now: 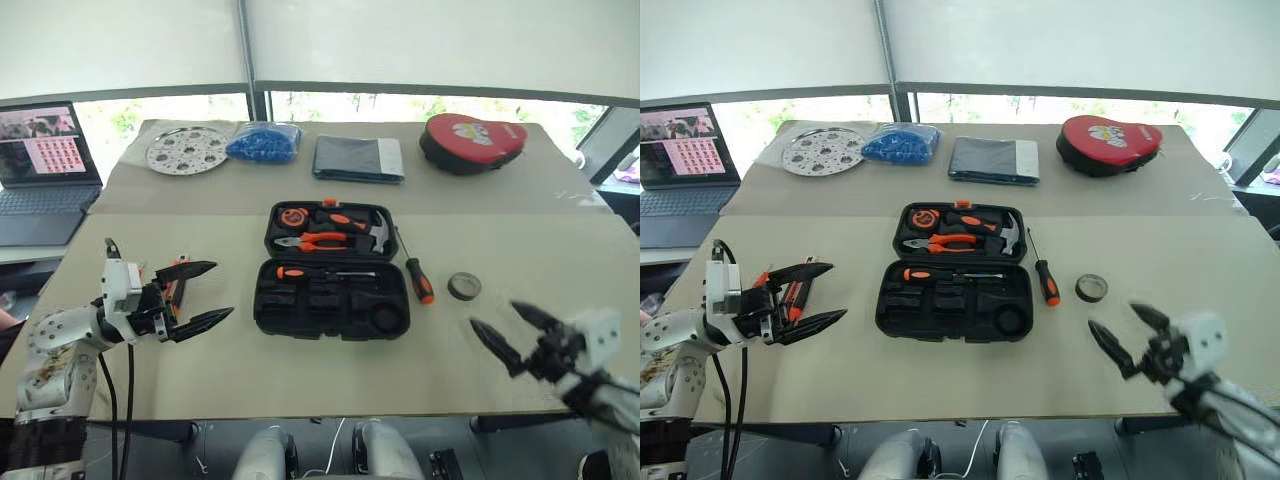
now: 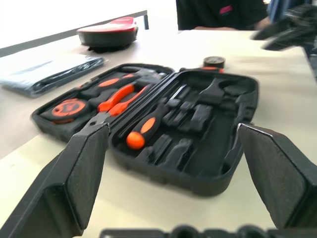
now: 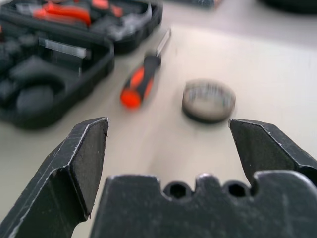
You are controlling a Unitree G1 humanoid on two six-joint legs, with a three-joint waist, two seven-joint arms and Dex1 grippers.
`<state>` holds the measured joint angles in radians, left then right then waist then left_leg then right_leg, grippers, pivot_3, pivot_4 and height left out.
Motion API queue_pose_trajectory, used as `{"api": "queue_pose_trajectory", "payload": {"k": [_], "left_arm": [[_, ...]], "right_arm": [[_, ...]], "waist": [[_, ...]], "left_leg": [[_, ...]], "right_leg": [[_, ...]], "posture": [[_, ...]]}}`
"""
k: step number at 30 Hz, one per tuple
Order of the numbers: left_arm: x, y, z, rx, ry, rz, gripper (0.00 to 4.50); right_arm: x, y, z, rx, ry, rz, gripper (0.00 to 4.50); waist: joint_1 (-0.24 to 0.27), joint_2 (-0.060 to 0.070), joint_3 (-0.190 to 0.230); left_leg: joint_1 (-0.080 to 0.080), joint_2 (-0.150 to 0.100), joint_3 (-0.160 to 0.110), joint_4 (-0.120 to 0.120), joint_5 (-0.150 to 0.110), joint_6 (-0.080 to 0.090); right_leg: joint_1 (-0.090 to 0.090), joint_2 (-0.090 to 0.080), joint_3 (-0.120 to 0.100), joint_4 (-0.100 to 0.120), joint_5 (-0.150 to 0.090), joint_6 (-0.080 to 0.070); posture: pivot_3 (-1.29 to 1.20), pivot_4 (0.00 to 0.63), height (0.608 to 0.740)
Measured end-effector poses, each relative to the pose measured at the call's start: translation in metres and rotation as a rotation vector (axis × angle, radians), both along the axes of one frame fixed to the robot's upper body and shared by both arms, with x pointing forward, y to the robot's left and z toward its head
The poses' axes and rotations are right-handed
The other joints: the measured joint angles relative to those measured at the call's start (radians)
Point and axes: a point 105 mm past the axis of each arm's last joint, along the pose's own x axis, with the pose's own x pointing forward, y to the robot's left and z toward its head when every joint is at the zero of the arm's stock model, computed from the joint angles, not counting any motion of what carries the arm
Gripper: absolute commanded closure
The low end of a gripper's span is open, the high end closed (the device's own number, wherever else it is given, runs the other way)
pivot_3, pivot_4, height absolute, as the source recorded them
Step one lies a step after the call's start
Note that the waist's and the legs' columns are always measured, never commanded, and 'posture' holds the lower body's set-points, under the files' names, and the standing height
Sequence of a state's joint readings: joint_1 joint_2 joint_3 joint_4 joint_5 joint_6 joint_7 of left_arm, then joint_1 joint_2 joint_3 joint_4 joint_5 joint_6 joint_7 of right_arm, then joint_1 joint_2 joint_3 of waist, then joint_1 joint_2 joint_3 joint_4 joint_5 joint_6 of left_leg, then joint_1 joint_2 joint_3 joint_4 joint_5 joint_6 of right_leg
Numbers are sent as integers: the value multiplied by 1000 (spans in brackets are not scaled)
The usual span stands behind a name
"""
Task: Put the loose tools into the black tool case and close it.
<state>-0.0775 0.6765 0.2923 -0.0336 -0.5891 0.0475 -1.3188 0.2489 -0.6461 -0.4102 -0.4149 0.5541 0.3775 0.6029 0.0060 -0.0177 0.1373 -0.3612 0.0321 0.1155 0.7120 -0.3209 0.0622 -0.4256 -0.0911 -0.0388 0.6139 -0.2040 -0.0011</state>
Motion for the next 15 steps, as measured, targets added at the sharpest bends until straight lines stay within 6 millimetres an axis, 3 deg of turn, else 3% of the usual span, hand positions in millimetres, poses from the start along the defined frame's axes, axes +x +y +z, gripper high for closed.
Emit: {"api": "queue_pose_trajectory", "payload": {"k": [4, 11, 14, 15], "left_arm": [[-3, -14, 3, 9, -7, -60, 38], [-6, -26, 3, 18, -11, -94, 38], [-7, -30, 5, 21, -23, -106, 0], [-7, -30, 5, 21, -24, -105, 0]], "right_arm": [[40, 24, 20, -74, 107, 54, 0], [71, 49, -9, -156, 375, 64, 0], [80, 48, -18, -182, 434, 28, 668], [80, 47, -20, -187, 448, 17, 1106]], "waist": [[-2, 0, 0], [7, 0, 0], [4, 0, 0], [5, 0, 0]], "left_leg": [[-1, 1, 0, -2, 1, -2], [-14, 0, -2, -2, 6, -11], [-18, 0, -1, 0, 6, -9], [-18, -1, -1, 0, 6, -9]], "right_leg": [[-2, 5, -2, 1, 1, 2], [-13, 7, -2, -1, 4, 6], [-14, 7, -2, -3, 5, 8], [-14, 7, -2, -3, 5, 9]], "posture": [[0, 150, 740], [0, 150, 740], [0, 150, 740], [0, 150, 740]]}}
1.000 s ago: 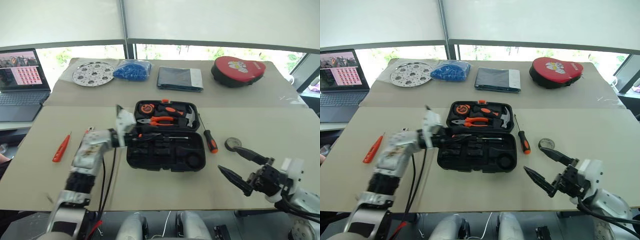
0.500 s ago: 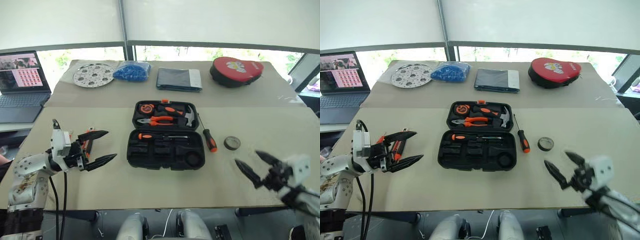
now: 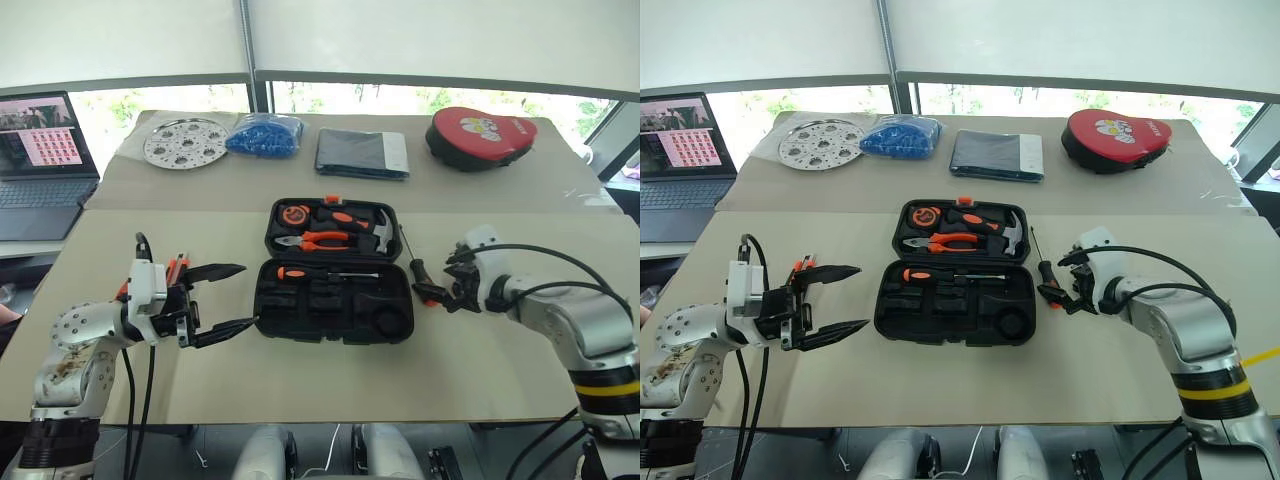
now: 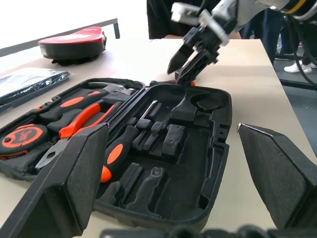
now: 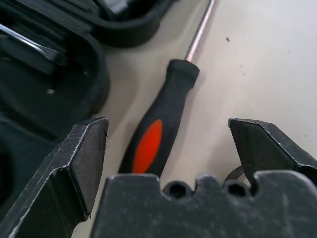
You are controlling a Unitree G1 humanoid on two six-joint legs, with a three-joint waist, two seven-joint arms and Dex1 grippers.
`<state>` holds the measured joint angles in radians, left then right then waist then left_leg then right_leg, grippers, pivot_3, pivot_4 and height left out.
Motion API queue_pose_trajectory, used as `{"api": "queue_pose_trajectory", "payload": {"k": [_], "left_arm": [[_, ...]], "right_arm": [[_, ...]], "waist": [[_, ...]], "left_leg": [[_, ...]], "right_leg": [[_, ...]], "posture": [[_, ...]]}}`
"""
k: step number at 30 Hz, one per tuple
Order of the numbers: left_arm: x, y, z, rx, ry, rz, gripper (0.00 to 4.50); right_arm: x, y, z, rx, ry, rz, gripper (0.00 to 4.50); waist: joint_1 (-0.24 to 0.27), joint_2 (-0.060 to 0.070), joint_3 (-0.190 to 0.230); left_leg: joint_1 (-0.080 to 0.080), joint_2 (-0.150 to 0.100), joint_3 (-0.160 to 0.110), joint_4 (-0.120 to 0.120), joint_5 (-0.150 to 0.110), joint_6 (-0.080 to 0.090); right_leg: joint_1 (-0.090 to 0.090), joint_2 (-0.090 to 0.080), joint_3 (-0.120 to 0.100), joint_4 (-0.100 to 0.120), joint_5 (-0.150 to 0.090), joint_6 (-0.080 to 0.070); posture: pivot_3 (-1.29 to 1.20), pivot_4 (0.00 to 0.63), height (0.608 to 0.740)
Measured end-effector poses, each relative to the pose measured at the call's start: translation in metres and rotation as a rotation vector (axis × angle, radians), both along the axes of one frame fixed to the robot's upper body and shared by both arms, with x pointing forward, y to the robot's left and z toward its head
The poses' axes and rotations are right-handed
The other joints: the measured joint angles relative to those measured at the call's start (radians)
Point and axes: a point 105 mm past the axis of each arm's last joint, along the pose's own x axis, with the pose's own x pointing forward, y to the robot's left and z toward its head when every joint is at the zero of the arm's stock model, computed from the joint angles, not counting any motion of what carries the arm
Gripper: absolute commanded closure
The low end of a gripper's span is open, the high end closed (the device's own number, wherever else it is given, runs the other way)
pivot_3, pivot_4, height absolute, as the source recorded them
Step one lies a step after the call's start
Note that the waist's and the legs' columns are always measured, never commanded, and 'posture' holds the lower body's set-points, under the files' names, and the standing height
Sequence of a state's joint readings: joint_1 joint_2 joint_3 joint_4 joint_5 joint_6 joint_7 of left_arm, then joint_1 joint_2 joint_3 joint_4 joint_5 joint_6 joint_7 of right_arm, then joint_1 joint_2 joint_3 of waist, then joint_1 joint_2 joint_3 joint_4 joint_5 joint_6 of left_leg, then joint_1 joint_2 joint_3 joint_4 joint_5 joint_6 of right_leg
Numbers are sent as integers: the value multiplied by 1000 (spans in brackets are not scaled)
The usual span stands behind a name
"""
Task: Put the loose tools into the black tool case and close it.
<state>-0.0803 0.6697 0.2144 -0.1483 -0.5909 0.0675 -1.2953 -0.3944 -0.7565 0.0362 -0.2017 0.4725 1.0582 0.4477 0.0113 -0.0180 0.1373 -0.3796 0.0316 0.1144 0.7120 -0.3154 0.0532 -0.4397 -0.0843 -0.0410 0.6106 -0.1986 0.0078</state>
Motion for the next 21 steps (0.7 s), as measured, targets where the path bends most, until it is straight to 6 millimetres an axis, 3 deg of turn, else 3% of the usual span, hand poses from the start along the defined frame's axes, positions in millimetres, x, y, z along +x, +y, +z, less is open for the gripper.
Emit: {"api": "queue_pose_trajectory", "payload": {"k": [5, 7, 12, 17, 19, 21], "left_arm": [[-2, -2, 3, 4, -16, -4, 0], [-3, -3, 4, 7, -21, -7, 0], [-3, -3, 4, -5, -22, -4, 0], [-1, 2, 14, -93, -23, 43, 0], [-1, 2, 16, -100, -28, 51, 0], [-2, 7, 11, -93, -15, 86, 0]], "right_arm": [[2, 10, -9, 3, 49, 6, 2752], [5, 4, -9, -4, 46, -34, 3326], [10, 3, -5, 44, 14, -86, 3430], [28, -14, 47, 55, -219, -136, 3430], [28, 0, 70, 63, -323, -17, 3430], [22, 32, 88, 62, -413, 234, 3430]], "waist": [[-2, 0, 0], [-2, 0, 0], [-10, 0, 0], [-12, 0, 0], [-15, 0, 0], [-24, 0, 0]], "left_leg": [[0, 0, 0, 0, 0, 0], [0, 0, 0, 0, 0, 0], [0, 1, 0, 0, 1, -1], [0, 1, 0, 0, 1, -1], [1, 1, 0, 0, 1, -1], [2, 1, 0, -1, 1, -1]], "right_leg": [[0, 0, 0, -1, 0, 1], [0, 0, 0, 0, 0, 1], [-1, 1, 0, 1, 0, 1], [-1, 1, 0, 1, 0, 1], [-1, 2, 0, 0, 0, 1], [-1, 3, 1, 0, 0, 1]], "posture": [[0, 150, 740], [0, 150, 740], [0, 150, 740], [0, 150, 740], [0, 150, 740], [0, 150, 740]]}}
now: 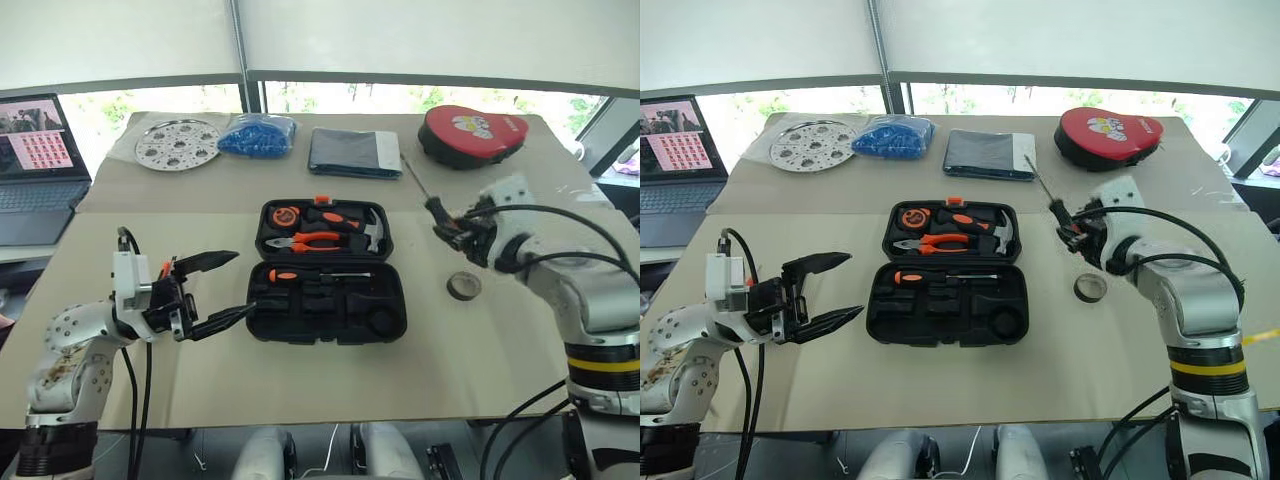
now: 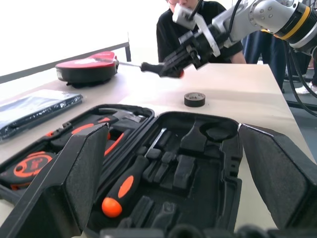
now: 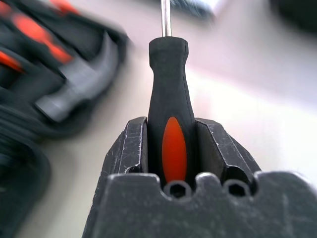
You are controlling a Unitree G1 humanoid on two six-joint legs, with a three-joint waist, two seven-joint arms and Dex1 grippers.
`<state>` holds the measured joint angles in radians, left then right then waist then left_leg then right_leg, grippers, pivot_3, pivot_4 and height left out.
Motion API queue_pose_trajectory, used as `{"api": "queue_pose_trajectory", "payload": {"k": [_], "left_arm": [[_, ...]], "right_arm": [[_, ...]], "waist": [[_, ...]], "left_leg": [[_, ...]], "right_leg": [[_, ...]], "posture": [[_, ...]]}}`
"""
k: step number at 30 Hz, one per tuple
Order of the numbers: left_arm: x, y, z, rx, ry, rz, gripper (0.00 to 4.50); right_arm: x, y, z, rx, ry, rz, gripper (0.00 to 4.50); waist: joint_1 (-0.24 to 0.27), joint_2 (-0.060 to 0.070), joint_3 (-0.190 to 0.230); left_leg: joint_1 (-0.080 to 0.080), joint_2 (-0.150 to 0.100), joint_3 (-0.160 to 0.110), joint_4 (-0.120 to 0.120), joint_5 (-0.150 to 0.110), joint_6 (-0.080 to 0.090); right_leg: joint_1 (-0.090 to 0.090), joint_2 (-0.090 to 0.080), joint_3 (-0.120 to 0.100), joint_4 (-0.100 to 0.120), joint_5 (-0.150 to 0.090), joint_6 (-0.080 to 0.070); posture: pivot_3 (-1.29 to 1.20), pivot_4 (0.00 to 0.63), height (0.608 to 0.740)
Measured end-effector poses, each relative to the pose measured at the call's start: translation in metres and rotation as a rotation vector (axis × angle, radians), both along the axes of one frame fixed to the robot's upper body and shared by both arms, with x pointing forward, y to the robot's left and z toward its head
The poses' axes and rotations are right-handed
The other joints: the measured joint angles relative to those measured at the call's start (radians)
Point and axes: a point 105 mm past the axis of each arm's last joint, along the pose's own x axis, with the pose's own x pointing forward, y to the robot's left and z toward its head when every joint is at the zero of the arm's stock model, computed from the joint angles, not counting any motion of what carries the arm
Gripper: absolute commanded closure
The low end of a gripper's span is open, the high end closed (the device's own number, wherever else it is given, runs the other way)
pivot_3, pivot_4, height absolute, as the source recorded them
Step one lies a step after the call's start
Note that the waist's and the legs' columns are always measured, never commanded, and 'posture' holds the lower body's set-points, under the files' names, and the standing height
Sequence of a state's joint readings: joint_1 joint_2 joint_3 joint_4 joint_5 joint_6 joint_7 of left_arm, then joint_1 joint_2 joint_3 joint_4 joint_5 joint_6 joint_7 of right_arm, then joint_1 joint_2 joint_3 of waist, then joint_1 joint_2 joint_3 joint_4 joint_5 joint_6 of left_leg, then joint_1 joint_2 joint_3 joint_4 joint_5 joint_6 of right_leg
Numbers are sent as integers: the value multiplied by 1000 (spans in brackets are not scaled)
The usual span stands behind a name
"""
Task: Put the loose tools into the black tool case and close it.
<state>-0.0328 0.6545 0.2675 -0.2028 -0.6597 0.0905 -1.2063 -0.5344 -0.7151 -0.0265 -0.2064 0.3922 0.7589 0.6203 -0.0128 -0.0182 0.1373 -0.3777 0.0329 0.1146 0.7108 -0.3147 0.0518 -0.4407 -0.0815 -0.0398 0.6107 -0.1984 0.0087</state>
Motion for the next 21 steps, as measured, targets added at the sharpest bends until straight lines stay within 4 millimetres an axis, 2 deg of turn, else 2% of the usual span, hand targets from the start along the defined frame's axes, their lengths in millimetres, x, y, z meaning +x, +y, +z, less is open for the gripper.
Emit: {"api": "queue_pose_trajectory", "payload": {"k": [2, 4, 9, 13, 18, 21], "left_arm": [[1, 10, -7, 11, 24, 61, 0], [0, 19, -15, 29, 45, 107, 0], [-10, 34, -32, 71, 105, 177, 0], [-15, 24, -26, 84, 82, 141, 0], [-17, 17, -19, 98, 60, 111, 0], [-17, 14, -18, 95, 63, 103, 0]], "right_arm": [[-15, 32, 4, -83, -57, 259, 3430], [-28, 55, -4, -172, -67, 455, 3430], [-41, 77, -40, -381, 19, 708, 3430], [-38, 74, -72, -508, 113, 737, 3430], [-27, 65, -70, -554, 121, 712, 3430], [-24, 68, -70, -518, 134, 695, 3430]], "waist": [[-4, 0, 0], [-3, 0, 0], [5, 0, 0], [14, -1, 1], [11, -1, 1], [9, -1, 1]], "left_leg": [[1, 1, 0, 0, 0, 0], [1, 1, 0, 0, 0, 0], [1, 0, 0, 1, 0, 1], [0, -1, 0, 2, 0, 1], [2, 0, 1, 2, 0, 0], [2, 0, 1, 2, 0, 0]], "right_leg": [[0, 2, 0, 0, 0, 0], [1, 1, 0, 0, 0, 0], [1, -2, -2, 0, 0, 0], [0, -4, -2, 1, 0, 0], [1, -4, -2, 1, 0, -1], [1, -3, -2, 2, 0, -1]], "posture": [[0, 150, 740], [0, 150, 740], [0, 150, 740], [0, 150, 740], [0, 150, 740], [0, 150, 740]]}}
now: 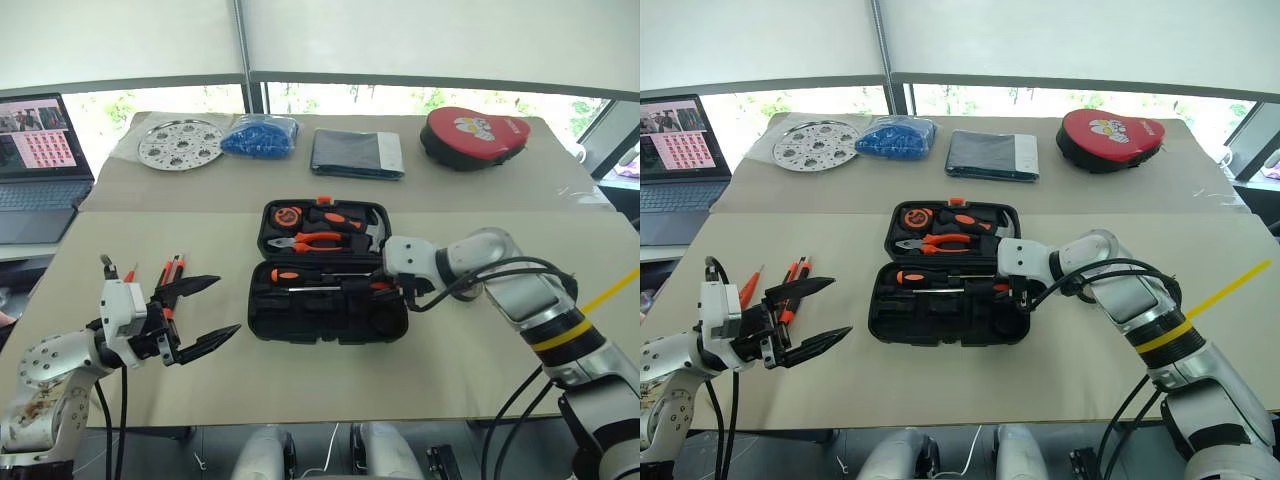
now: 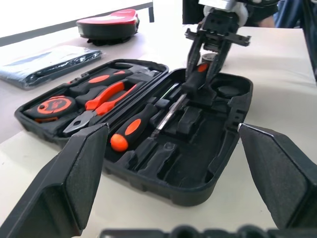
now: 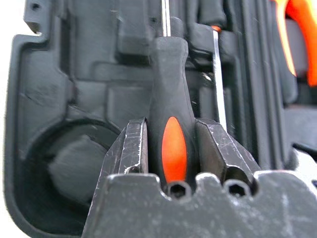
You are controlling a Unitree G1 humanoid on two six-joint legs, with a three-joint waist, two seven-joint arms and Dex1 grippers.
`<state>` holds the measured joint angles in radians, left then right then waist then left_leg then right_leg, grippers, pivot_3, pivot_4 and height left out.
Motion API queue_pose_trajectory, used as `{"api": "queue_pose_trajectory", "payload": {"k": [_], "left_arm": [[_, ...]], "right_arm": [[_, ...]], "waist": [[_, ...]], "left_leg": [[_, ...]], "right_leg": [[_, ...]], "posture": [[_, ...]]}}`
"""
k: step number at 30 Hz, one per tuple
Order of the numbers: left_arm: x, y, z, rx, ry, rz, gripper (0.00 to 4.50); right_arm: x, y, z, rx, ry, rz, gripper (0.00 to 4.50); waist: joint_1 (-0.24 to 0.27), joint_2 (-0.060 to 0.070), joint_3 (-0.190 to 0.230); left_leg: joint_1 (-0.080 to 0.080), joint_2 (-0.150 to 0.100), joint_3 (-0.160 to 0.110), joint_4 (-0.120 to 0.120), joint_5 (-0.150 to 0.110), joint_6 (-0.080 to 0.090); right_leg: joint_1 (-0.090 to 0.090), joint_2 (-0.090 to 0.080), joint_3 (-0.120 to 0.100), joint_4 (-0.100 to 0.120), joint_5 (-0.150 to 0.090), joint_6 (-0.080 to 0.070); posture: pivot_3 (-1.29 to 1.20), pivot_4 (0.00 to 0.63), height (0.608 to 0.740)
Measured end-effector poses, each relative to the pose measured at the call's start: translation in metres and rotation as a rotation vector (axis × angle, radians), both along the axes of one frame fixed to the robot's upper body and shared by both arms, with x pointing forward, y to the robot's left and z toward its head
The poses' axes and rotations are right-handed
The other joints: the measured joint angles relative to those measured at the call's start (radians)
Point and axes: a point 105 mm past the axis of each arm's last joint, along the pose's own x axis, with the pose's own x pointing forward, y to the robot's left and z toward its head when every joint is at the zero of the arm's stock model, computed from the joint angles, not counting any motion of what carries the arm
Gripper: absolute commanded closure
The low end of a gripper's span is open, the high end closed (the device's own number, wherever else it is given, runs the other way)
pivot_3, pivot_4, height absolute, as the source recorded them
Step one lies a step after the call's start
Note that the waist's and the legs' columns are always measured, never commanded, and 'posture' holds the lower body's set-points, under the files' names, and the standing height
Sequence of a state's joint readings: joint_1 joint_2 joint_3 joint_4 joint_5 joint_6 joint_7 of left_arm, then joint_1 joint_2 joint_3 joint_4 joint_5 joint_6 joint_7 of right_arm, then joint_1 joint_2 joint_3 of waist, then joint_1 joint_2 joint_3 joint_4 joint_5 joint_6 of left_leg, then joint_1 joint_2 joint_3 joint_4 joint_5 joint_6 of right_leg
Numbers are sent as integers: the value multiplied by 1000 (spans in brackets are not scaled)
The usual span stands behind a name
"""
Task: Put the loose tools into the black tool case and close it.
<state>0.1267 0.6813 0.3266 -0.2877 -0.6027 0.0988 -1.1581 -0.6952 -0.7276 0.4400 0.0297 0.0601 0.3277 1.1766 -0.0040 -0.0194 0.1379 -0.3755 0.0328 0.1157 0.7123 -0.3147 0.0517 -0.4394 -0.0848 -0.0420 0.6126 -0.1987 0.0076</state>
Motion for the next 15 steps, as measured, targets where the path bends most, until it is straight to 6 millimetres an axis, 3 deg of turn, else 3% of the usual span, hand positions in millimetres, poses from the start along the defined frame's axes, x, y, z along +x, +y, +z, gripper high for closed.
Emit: {"api": "queue_pose_trajectory", "payload": {"k": [13, 15], "left_arm": [[1, -7, 2, -4, -1, -21, 0], [1, -7, 2, -4, -1, -22, 0]], "right_arm": [[9, 2, -1, -28, 21, -6, 3430], [12, -1, -5, -38, 44, -38, 2432]], "waist": [[-7, 0, 0], [-6, 0, 0]], "left_leg": [[1, 0, 0, 0, 0, 0], [0, 0, 0, 0, 0, 0]], "right_leg": [[0, 0, 0, 0, 0, 0], [0, 0, 0, 0, 0, 0]], "posture": [[0, 150, 740], [0, 150, 740]]}}
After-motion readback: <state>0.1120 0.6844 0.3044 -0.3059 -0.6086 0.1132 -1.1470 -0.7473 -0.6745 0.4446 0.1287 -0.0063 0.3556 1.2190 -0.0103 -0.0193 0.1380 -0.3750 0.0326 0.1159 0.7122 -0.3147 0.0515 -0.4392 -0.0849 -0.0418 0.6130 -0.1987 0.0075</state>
